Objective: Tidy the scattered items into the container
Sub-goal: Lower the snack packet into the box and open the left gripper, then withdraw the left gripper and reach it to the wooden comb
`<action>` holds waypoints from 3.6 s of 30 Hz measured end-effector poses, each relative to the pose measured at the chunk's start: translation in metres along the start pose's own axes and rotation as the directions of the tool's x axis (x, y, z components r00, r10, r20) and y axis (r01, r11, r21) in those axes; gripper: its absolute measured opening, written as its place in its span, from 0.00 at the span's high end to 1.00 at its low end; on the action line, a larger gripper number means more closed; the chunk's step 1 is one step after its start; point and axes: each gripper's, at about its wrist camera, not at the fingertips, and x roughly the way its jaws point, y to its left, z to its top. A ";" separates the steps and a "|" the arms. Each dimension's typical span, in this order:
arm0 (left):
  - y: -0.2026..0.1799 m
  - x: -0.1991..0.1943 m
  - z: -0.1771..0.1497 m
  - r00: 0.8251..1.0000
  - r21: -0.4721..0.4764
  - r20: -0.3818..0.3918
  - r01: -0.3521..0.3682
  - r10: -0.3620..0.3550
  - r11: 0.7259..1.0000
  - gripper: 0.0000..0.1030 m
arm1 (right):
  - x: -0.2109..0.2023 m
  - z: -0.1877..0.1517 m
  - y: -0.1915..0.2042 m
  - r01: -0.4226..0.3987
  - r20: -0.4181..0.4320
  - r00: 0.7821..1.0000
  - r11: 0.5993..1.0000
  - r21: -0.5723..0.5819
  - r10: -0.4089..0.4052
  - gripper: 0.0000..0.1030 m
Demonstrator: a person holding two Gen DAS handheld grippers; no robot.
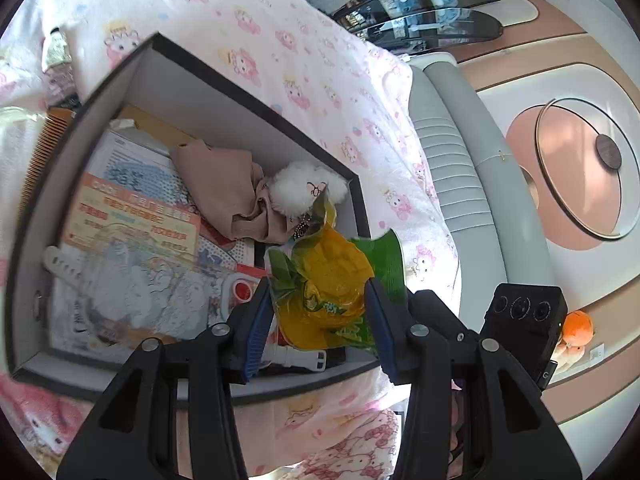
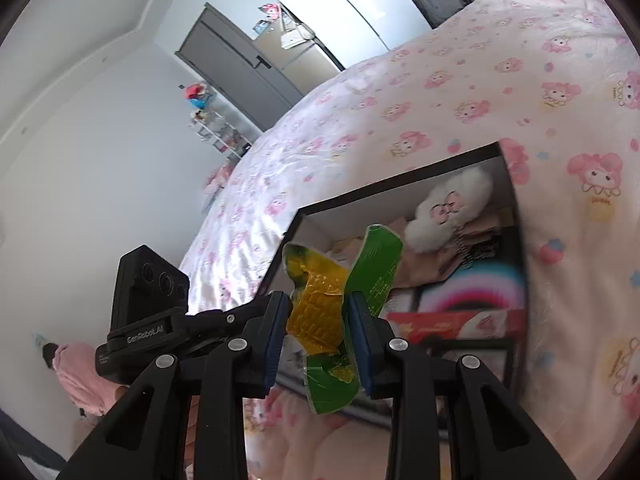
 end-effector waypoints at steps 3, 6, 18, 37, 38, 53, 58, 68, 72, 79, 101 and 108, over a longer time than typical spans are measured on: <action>0.004 0.029 0.005 0.999 -0.026 -0.036 -0.042 0.041 0.999 0.56 | 0.009 0.010 -0.019 0.070 -0.030 0.997 0.998 0.007 -0.070 0.73; 0.007 0.048 0.007 0.995 -0.065 -0.063 -0.078 0.074 0.995 0.56 | 0.014 0.008 -0.029 0.120 -0.053 0.992 0.993 0.014 -0.119 0.73; -0.005 0.014 0.011 0.983 0.035 0.079 -0.167 0.164 0.985 0.56 | -0.036 0.003 -0.028 0.210 0.088 0.973 0.977 0.034 -0.212 0.72; -0.012 0.071 0.009 0.966 0.042 -0.068 -0.246 0.249 0.968 0.59 | -0.022 -0.019 -0.009 0.204 0.060 0.977 0.979 0.021 -0.205 0.72; -0.016 0.067 0.009 0.964 0.056 -0.053 -0.257 0.260 0.965 0.59 | -0.023 -0.017 -0.008 0.208 0.069 0.976 0.978 0.015 -0.208 0.72; -0.025 0.073 0.016 0.954 0.123 -0.038 -0.292 0.298 0.949 0.60 | -0.015 -0.024 -0.014 0.220 0.030 0.974 0.973 0.062 -0.223 0.72; -0.030 0.049 0.005 0.968 0.145 -0.010 -0.245 0.249 0.959 0.60 | -0.034 -0.029 -0.002 0.228 0.060 0.971 0.972 0.050 -0.231 0.72; -0.074 -0.027 -0.042 0.952 0.306 0.112 -0.306 0.285 0.902 0.56 | -0.063 -0.054 0.055 0.267 0.088 0.961 0.963 -0.026 -0.264 0.71; -0.074 -0.049 -0.060 0.951 0.314 0.140 -0.306 0.275 0.899 0.56 | -0.070 -0.069 0.076 0.253 0.096 0.964 0.965 -0.064 -0.246 0.69; -0.038 -0.102 -0.080 0.946 0.233 0.127 -0.321 0.299 0.918 0.56 | -0.044 -0.095 0.116 0.160 0.016 0.987 0.975 -0.157 -0.159 0.69; 0.086 -0.189 -0.018 0.927 0.010 0.262 -0.280 0.268 0.960 0.49 | 0.108 -0.057 0.183 -0.020 -0.195 0.981 0.975 -0.223 -0.024 0.69; 0.152 -0.135 0.043 0.941 -0.098 0.159 -0.285 0.298 0.954 0.52 | 0.143 -0.024 0.172 0.031 -0.199 0.978 0.982 -0.187 -0.069 0.69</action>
